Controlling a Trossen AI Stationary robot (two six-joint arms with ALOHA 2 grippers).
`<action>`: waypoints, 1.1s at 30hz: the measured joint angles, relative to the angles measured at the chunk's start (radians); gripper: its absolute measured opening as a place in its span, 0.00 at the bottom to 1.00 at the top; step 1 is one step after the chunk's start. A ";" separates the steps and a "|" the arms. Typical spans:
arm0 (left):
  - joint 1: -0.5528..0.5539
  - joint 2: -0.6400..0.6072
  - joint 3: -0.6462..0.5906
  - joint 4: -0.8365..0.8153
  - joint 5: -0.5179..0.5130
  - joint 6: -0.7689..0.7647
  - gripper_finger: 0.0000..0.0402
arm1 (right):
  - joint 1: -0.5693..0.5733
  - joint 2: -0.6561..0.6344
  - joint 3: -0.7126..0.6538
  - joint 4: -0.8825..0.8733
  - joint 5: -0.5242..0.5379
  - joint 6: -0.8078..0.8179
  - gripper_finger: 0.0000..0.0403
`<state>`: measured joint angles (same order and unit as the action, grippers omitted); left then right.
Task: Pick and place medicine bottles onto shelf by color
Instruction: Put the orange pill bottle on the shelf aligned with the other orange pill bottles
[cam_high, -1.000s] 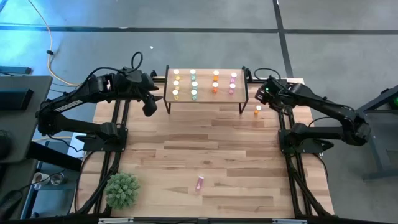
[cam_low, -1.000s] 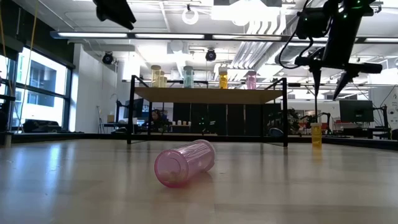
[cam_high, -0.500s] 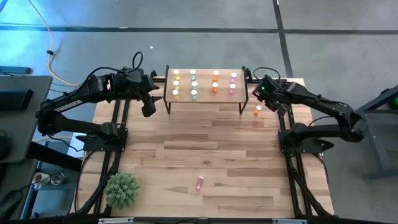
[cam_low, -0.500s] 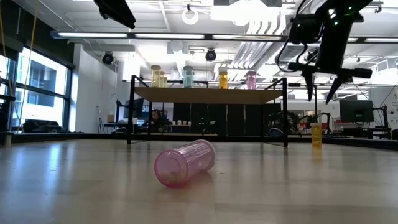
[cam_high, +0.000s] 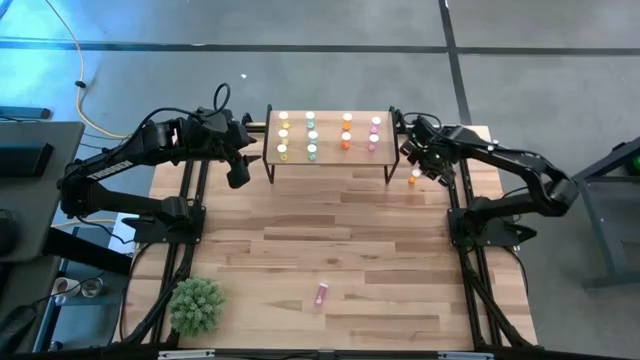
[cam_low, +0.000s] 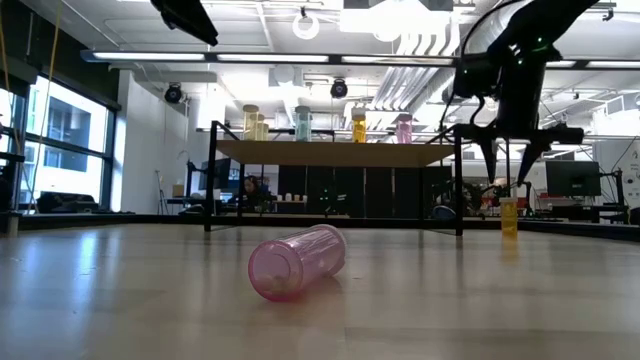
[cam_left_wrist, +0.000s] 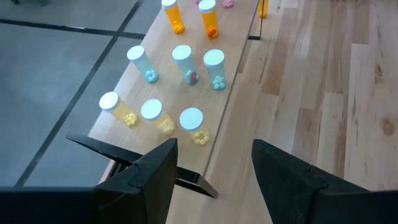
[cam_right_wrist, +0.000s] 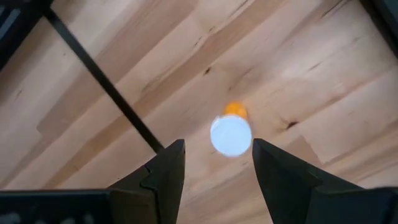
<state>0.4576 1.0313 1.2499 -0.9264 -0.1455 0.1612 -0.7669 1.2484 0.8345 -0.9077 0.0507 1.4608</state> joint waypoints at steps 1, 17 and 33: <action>0.000 0.000 0.000 0.000 0.000 0.000 0.49 | -0.010 0.005 0.000 0.002 -0.002 -0.002 0.44; 0.000 0.000 0.000 0.000 0.000 0.000 0.49 | -0.078 0.024 0.000 0.008 -0.053 -0.001 0.44; 0.000 0.000 0.000 0.000 -0.015 0.000 0.49 | -0.077 0.167 0.000 0.020 -0.089 -0.030 0.44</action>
<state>0.4572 1.0313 1.2499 -0.9268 -0.1607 0.1608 -0.8440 1.4155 0.8345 -0.8877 -0.0380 1.4306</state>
